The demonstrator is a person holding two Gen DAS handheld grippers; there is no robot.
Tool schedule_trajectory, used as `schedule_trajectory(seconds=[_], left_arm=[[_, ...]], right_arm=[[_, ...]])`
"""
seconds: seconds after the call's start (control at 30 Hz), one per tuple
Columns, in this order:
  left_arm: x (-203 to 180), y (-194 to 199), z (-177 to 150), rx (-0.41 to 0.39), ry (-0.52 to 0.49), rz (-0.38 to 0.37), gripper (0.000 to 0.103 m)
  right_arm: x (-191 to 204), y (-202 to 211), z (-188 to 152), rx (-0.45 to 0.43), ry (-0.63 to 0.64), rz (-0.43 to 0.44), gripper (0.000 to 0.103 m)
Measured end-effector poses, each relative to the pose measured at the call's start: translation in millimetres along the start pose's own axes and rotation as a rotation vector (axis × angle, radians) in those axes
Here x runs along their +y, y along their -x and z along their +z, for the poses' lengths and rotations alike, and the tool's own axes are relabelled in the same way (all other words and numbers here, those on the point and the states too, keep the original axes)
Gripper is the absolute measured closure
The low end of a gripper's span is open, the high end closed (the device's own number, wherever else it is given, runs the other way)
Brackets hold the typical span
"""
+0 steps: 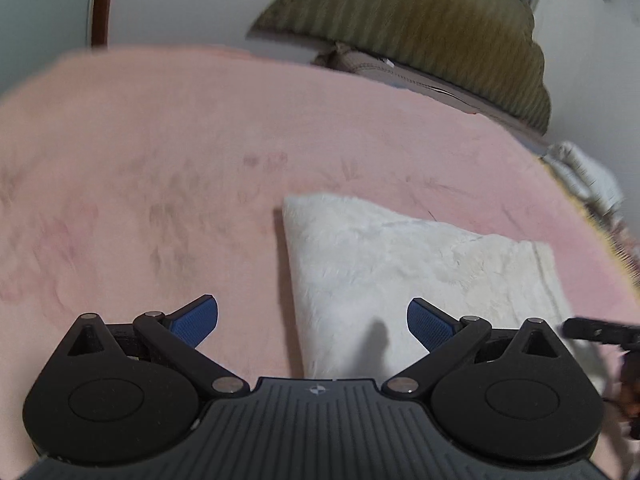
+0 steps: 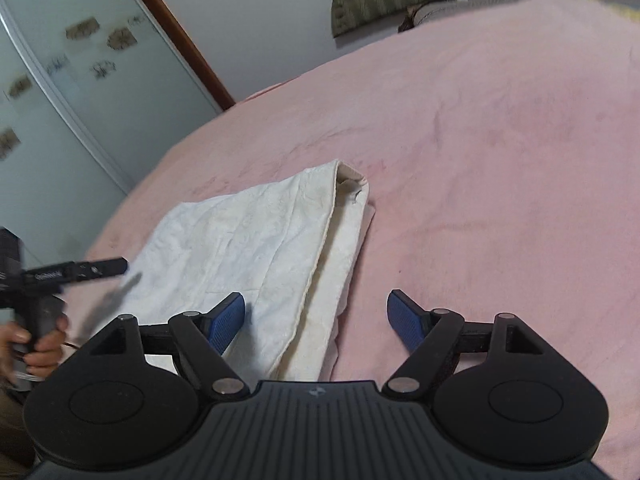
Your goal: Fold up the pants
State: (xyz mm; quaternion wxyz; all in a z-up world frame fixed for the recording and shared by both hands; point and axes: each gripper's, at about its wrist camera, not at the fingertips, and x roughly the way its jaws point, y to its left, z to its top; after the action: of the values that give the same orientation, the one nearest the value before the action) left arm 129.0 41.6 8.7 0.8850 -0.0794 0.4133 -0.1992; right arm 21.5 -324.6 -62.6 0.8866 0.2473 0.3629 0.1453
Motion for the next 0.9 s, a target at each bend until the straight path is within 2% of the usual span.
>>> schedule_trajectory(seconds=[0.07,0.13,0.27,0.37,0.53,0.6,0.67,0.7,0.73,0.83,0.87,0.9], left_arm=[[18,-5,-2,0.059,0.065,-0.109,0.001],[26,-9,-6,0.082,0.104,-0.193,0.001],[24,-17,-10,0.098,0.091,-0.331,0.001],[19,-27,-14,0.103,0.084,-0.422,0.001],[17,-40,-17,0.082,0.151,-0.469,0.004],[15,-44,-16,0.081,0.17,-0.479,0.004],[8,-44,-14,0.078,0.154,-0.469,0.006],[4,-43,-13,0.074,0.131,-0.449,0.009],[0,-41,-13,0.066,0.097,-0.413,0.019],[-8,-35,-16,0.044,0.027,-0.295,0.052],[-9,-34,-17,0.036,0.02,-0.275,0.059],[-9,-32,-18,0.027,0.019,-0.267,0.061]], right_arm=[[-8,0,2,0.032,-0.027,0.093,0.024],[-12,-5,3,0.072,-0.032,0.187,0.023],[-18,-18,9,0.128,-0.013,0.306,0.023],[-27,-24,15,0.142,-0.065,0.389,0.023],[-15,-49,26,0.173,-0.047,0.458,0.024],[-9,-59,29,0.182,-0.04,0.484,0.031],[-8,-69,30,0.198,-0.038,0.46,0.06],[-9,-71,29,0.201,-0.035,0.434,0.067],[-10,-71,28,0.201,-0.031,0.417,0.07],[-8,-64,22,0.177,-0.026,0.402,0.072],[-7,-61,21,0.171,-0.021,0.396,0.073],[-6,-59,20,0.163,-0.018,0.393,0.073]])
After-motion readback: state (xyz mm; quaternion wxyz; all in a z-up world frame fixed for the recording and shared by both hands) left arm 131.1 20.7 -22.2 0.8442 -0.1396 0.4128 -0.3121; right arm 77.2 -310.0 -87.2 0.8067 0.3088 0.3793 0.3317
